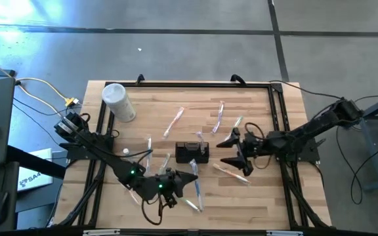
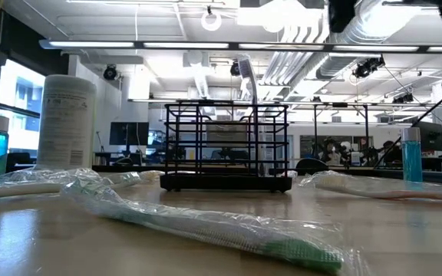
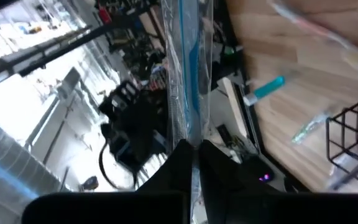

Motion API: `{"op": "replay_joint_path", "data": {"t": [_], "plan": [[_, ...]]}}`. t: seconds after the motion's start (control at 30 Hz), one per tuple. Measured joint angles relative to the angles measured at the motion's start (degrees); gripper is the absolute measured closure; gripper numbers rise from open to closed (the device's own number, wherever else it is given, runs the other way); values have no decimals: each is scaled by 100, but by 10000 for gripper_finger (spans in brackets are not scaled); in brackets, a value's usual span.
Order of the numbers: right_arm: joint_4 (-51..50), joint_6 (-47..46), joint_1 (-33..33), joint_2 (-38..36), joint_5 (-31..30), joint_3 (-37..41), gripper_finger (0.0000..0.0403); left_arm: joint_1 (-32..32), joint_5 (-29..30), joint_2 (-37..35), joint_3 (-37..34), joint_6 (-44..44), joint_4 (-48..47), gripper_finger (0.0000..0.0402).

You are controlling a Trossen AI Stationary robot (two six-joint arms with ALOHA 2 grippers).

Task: Pick & Place toothbrushing station
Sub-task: Put the top blue toothbrush into the black mesh

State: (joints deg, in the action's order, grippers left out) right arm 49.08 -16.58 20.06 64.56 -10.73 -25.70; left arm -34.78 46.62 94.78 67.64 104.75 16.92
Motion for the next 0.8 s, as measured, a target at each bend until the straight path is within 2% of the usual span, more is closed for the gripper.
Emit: {"op": "replay_joint_path", "data": {"t": [0.17,0.23,0.53,0.8], "plan": [[3,-78,-302,506,905,-398,112,259,-404,2,0,-19,22,396],[8,-152,-367,724,1089,-597,113,353,-462,2,0,-66,9,396],[-139,-252,-411,1401,1113,-1162,123,530,-787,2,0,-258,4,396],[-214,-334,-411,1459,1107,-1331,124,528,-794,2,0,-299,-37,396]]}}
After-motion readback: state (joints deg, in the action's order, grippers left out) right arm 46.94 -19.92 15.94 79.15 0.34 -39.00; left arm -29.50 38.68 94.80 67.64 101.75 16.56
